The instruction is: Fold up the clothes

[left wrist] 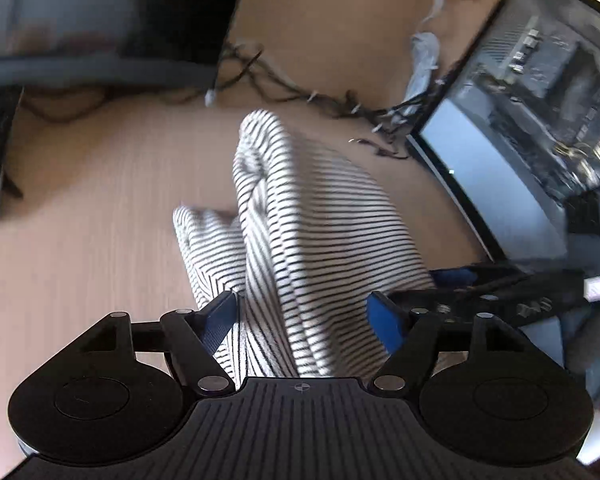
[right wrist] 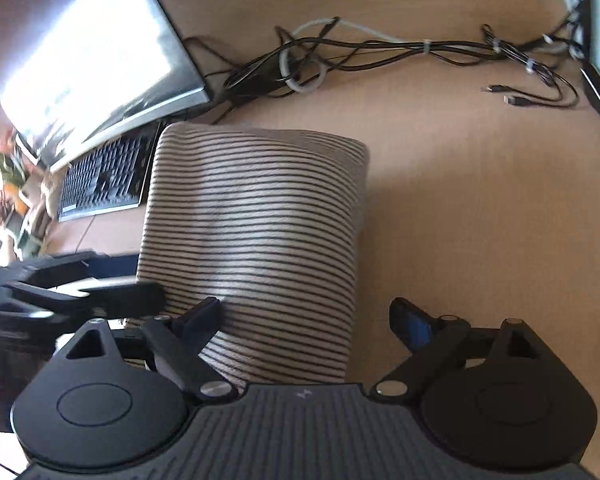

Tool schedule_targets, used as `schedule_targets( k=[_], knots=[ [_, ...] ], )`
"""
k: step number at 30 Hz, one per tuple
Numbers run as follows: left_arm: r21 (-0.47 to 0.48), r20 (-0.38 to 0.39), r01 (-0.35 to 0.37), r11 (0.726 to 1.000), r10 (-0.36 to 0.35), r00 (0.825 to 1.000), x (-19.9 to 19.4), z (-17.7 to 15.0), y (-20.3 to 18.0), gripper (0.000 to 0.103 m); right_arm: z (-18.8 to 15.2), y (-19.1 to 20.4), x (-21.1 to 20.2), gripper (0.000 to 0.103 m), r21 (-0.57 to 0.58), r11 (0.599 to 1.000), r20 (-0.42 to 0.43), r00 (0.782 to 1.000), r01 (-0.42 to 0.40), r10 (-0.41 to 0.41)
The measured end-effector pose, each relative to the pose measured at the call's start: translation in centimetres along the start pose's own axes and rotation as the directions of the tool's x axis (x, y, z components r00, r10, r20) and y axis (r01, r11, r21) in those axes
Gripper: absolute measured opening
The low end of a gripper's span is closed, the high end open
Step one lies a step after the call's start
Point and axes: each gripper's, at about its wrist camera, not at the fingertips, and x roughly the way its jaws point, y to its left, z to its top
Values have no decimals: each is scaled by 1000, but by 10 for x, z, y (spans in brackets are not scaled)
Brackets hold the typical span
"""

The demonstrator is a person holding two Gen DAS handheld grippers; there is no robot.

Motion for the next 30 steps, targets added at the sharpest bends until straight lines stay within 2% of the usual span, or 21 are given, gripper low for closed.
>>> schedule_targets(
  k=[1,2,3,6,8,10,12,13,14,15,18,21,23,25,27,29,30],
  knots=[
    [-7,9,-4,1000,4,1000,1,1,-1,64,-1,-1,-1,92,7,1000,7,1000,3,-3],
    [-6,20,-3,1000,3,1000,-1,1,-3,40,-3,-2,-2,92,13,1000,13,1000,6,-6],
    [9,32,5,1000,-5,999,-5,1,-6,34,-4,-2,-2,92,22,1000,21,1000,9,-10],
    [9,24,42,999,-42,999,-8,1,-8,35,-7,-7,-4,92,56,998,48,999,18,-21],
    [-21,-16,48,999,-48,999,0,1,-5,55,-7,-8,-5,92,65,998,59,998,17,-20],
    [-60,-52,53,997,-56,997,10,-1,-2,57,-6,-7,-4,92,62,998,62,998,15,-18],
    [-59,-54,66,996,-69,996,13,-2,-8,60,-6,-5,-3,92,53,998,62,998,22,-26],
    [-54,-51,67,996,-70,996,13,-2,-10,50,-5,-4,-2,92,54,998,66,997,26,-29],
    [-50,-47,63,997,-65,997,13,-2,-12,27,-5,-5,-2,92,61,998,73,997,27,-32],
    [-56,-42,70,996,-72,997,13,-2,-12,27,-4,-5,-2,92,72,997,86,996,31,-37],
    [-128,-18,146,981,-150,989,6,1,-5,23,-4,-13,-9,92,122,992,140,989,39,-56],
    [-220,31,255,942,-254,967,-11,8,-3,22,-2,-22,-16,92,173,984,184,981,33,-66],
    [-244,64,303,921,-296,953,-25,12,-5,21,0,-27,-18,95,193,981,198,978,26,-65],
    [-262,85,324,909,-313,946,-38,10,-4,21,2,-30,-21,95,202,979,210,975,25,-68],
    [-282,93,318,905,-305,948,-45,1,4,21,5,-29,-23,95,196,980,217,973,32,-76],
    [-302,101,313,900,-296,950,-53,-8,13,21,8,-24,-25,95,169,985,224,973,21,-59],
    [-321,101,307,896,-290,952,-55,-13,19,21,11,-21,-23,95,161,987,212,977,-18,-17]
  ],
)
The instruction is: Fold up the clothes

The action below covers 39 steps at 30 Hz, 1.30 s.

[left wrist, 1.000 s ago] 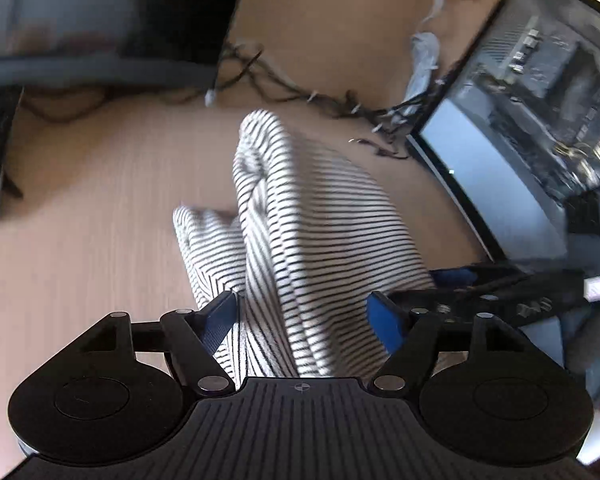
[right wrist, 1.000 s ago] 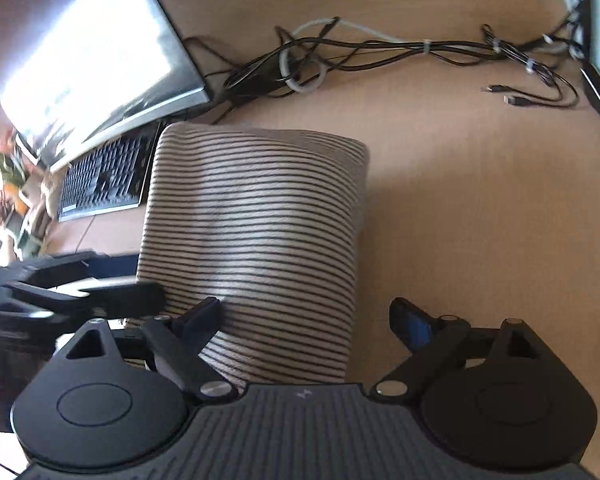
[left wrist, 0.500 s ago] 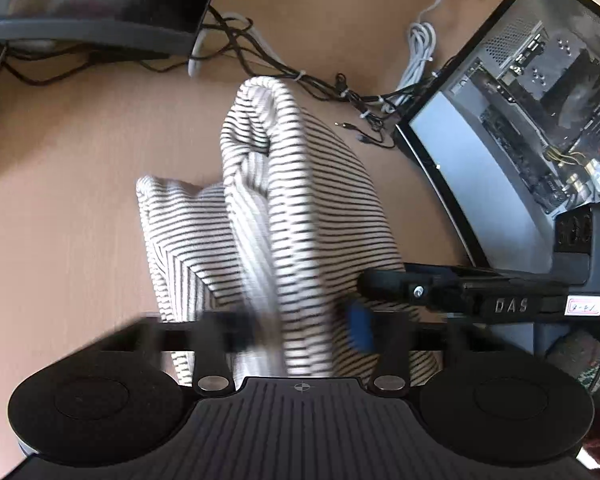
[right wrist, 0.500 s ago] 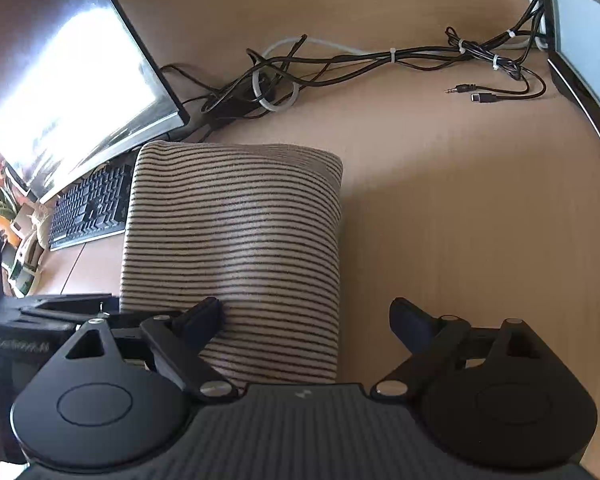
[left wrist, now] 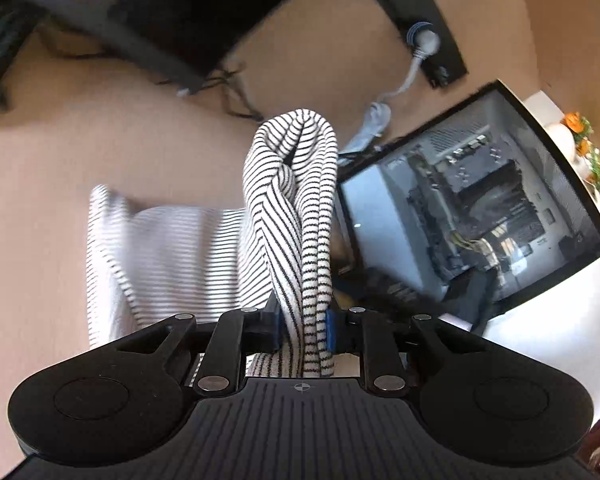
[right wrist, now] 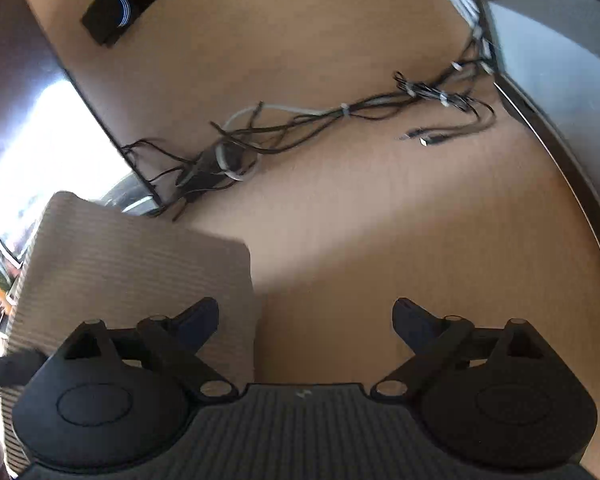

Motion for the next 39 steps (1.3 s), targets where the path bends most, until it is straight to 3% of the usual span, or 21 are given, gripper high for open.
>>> schedule_targets(
  k=[3,5,7,12,16,19,21,24,27,31,33,36,39],
  knots=[
    [-86,-1,-23,996,23,1000,-7,-6,26,21,2,9,16,95,43,989,-91,985,-142,145],
    [-100,7,-14,995,15,1000,-10,-6,30,21,-3,11,37,95,129,963,-185,948,-238,259],
    [-101,19,-1,995,3,1000,-13,-5,29,21,-16,16,51,95,153,953,-238,926,-263,294],
    [-125,28,23,992,-20,999,-9,1,28,21,-38,2,57,95,296,894,-253,875,-336,412],
    [-117,15,25,993,-23,1000,3,6,22,21,-52,-1,43,95,288,886,-318,836,-364,447],
    [-104,8,44,994,-44,999,18,15,11,21,-58,25,9,95,7,939,-352,878,-345,325],
    [-77,1,60,995,-60,998,32,23,-1,21,-61,43,-9,95,-179,927,-331,908,-329,258],
    [-39,-7,81,996,-81,997,52,36,-20,21,-68,64,-10,96,-369,909,-260,960,-195,100],
    [-39,-7,94,995,-94,996,63,42,-30,22,-76,73,3,96,-377,926,-94,995,-11,-26],
    [-49,7,102,994,-102,995,51,40,-30,21,-73,77,26,96,-235,960,98,986,152,-132],
    [-47,18,96,994,-95,995,38,35,-28,21,-78,92,43,92,-336,896,179,953,292,-244],
    [-37,36,67,997,-66,997,13,22,-16,21,-97,116,63,91,-537,704,313,885,465,-345],
    [-79,57,24,997,-20,998,-15,3,12,20,-113,136,77,91,-640,539,400,836,548,-375]
  ],
)
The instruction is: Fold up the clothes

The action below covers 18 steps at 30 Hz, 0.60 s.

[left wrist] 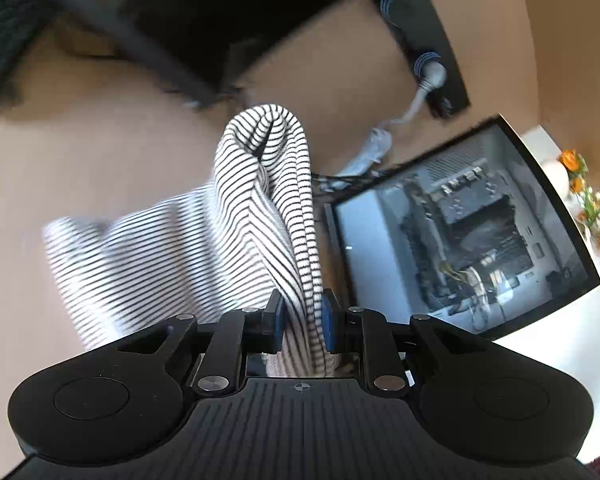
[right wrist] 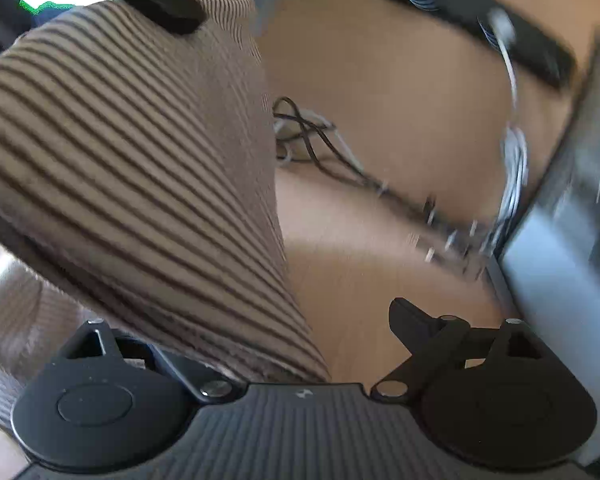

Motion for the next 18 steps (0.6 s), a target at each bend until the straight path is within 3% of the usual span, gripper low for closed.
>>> schedule_targets(
  k=[1,2,6,8,10,12,13,14,16,18],
  knots=[
    [-17,4,-34,999,34,999,-6,-6,13,15,1,6,0,91,-44,999,11,1000,23,-22],
    [-35,6,-68,997,68,998,-13,-12,26,2,2,12,0,91,-88,995,24,999,46,-44],
    [-136,-30,-202,970,200,979,-18,-36,79,2,3,9,4,93,-137,988,37,997,70,-66],
    [-158,-36,-215,964,212,977,-18,-43,90,2,5,8,4,93,-154,986,39,997,65,-60],
    [-154,-10,-164,974,165,986,-24,-42,87,2,5,9,-3,93,-174,983,36,998,57,-51],
    [-84,39,-106,991,110,993,-30,-31,69,9,0,9,-12,93,-188,980,38,998,56,-50],
    [-56,50,-99,994,102,994,-28,-23,61,18,-3,8,-16,93,-195,979,40,998,56,-50],
    [-28,62,-91,995,93,994,-27,-16,54,37,-4,8,-17,94,-199,978,43,998,59,-52],
    [22,81,-90,996,88,993,-21,-1,40,60,-5,10,-18,94,-204,977,48,997,67,-58],
    [34,74,-129,991,126,989,-4,11,36,68,-6,11,-19,94,-206,976,50,997,72,-62]
  ],
)
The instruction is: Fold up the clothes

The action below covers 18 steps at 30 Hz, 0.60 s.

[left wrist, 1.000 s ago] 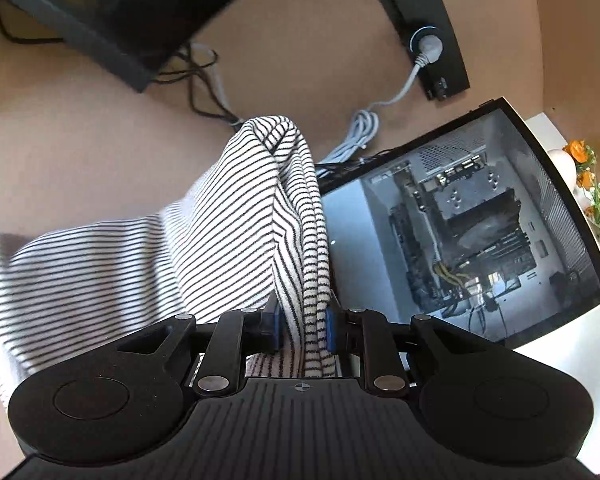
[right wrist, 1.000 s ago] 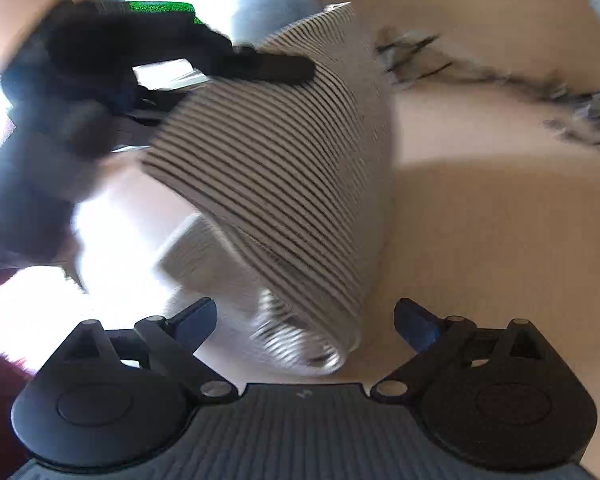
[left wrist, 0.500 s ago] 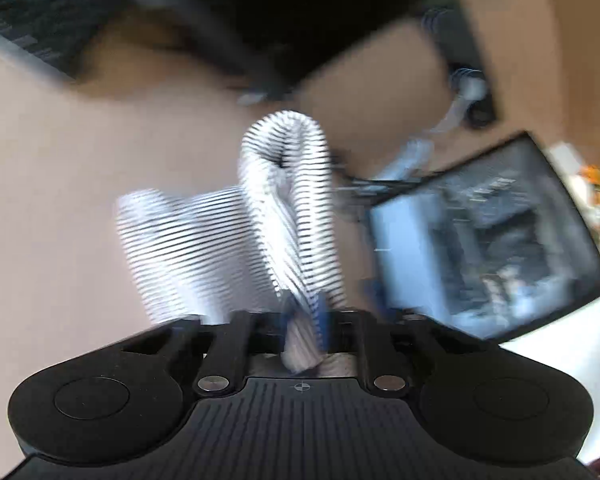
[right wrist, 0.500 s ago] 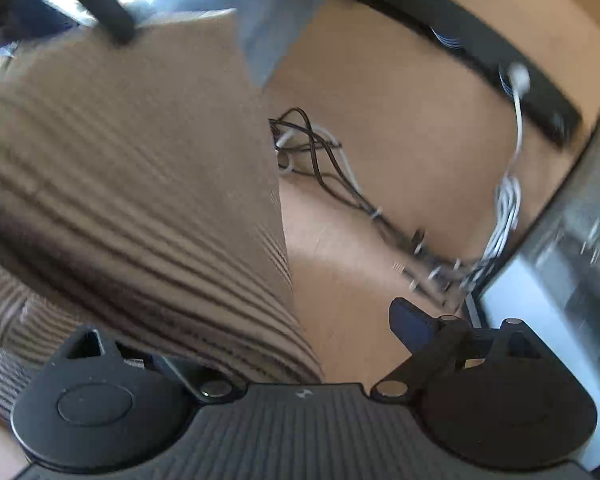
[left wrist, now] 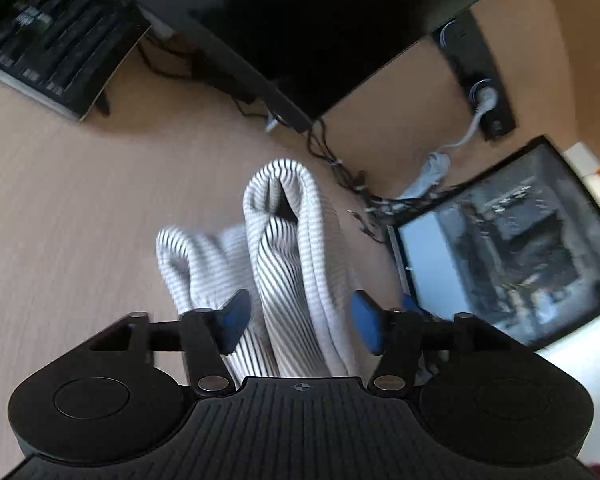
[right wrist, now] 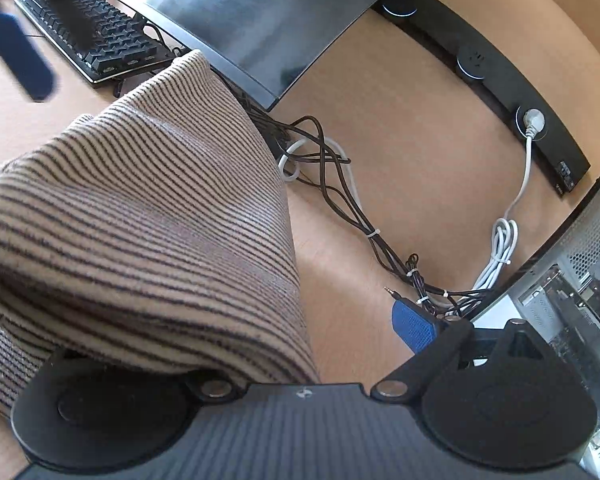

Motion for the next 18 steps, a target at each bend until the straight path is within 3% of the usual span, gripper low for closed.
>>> schedule_targets(
  k=[5,9,10,12,13,14,18],
  knots=[
    [19,-59,-22,1000,23,998,38,7,-24,93,1,3,-1,94,-18,1000,4,1000,7,-7],
    [117,-99,-116,986,127,987,57,1,-46,94,0,7,-2,94,-36,999,12,1000,15,-15],
    [136,-101,-135,981,149,984,57,-1,-49,88,0,7,-1,94,-38,999,14,1000,16,-16],
    [169,-95,-171,971,188,978,55,-5,-51,57,-1,7,0,94,-37,999,15,1000,21,-20],
    [165,-99,-161,973,179,979,54,-6,-48,35,-1,7,0,94,-36,999,15,1000,23,-22],
    [146,-106,-139,980,155,982,52,-6,-45,27,-2,7,1,95,-35,999,15,1000,25,-25],
    [145,-69,-74,987,85,994,28,-4,-49,21,-3,11,4,101,-73,994,36,997,76,-74]
  ],
)
